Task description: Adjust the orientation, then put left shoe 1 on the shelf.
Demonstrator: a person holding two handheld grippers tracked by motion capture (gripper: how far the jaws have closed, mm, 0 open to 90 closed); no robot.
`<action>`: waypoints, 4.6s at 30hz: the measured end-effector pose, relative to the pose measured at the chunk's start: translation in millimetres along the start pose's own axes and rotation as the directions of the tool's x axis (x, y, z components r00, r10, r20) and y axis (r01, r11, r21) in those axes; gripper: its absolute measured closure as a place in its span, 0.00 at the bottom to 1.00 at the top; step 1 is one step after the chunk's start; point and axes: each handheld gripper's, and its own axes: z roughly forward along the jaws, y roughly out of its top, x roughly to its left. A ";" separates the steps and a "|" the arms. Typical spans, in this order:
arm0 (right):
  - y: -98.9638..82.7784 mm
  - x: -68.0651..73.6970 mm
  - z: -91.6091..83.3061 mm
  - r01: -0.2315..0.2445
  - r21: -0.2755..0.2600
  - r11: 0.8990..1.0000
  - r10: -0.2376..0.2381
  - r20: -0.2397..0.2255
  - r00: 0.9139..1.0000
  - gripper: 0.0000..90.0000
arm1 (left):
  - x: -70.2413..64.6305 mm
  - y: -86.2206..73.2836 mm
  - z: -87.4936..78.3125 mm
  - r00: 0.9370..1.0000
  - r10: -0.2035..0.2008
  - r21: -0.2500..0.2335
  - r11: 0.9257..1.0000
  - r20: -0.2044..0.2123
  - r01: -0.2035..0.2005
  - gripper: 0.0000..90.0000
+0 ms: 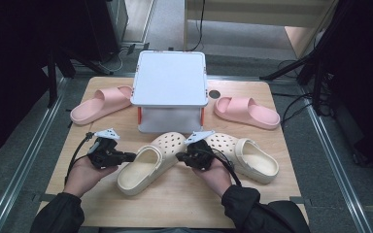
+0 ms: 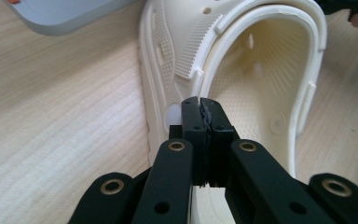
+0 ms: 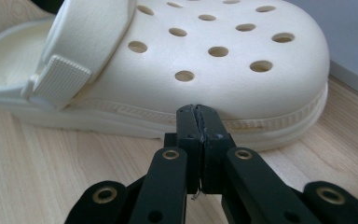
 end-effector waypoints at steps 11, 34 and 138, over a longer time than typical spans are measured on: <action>5.6 -6.9 3.4 -0.048 0.004 0.999 0.048 0.025 0.999 0.99 | -32.3 -3.7 16.3 0.992 0.057 0.038 0.997 0.112 -0.062 0.98; 18.2 -10.6 19.7 -0.033 0.002 0.999 0.033 0.068 0.997 0.97 | -22.9 -1.1 -14.9 0.999 0.030 -0.062 0.998 -0.013 -0.031 0.97; 9.7 48.2 9.3 -0.135 -0.049 0.990 0.140 0.121 0.983 0.51 | 41.4 146.7 -34.5 0.997 0.068 -0.155 0.985 -0.042 -0.074 0.99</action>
